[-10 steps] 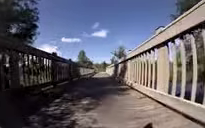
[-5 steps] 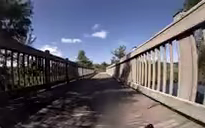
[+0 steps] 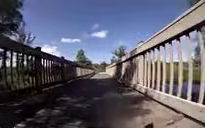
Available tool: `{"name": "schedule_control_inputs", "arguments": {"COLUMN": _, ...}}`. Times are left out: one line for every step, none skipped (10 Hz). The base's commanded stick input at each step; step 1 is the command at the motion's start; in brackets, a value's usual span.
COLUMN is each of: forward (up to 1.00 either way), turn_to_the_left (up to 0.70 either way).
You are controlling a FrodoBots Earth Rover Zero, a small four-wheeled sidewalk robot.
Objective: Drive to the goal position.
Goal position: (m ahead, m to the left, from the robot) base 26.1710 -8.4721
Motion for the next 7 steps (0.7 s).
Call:
{"name": "schedule_control_inputs", "arguments": {"forward": 0.85, "turn_to_the_left": 0.00}}
{"name": "schedule_control_inputs", "arguments": {"forward": 0.85, "turn_to_the_left": 0.00}}
{"name": "schedule_control_inputs", "arguments": {"forward": 0.85, "turn_to_the_left": 0.00}}
{"name": "schedule_control_inputs", "arguments": {"forward": 0.85, "turn_to_the_left": 0.00}}
{"name": "schedule_control_inputs", "arguments": {"forward": 0.85, "turn_to_the_left": 0.00}}
{"name": "schedule_control_inputs", "arguments": {"forward": 0.85, "turn_to_the_left": 0.00}}
{"name": "schedule_control_inputs", "arguments": {"forward": 0.85, "turn_to_the_left": 0.00}}
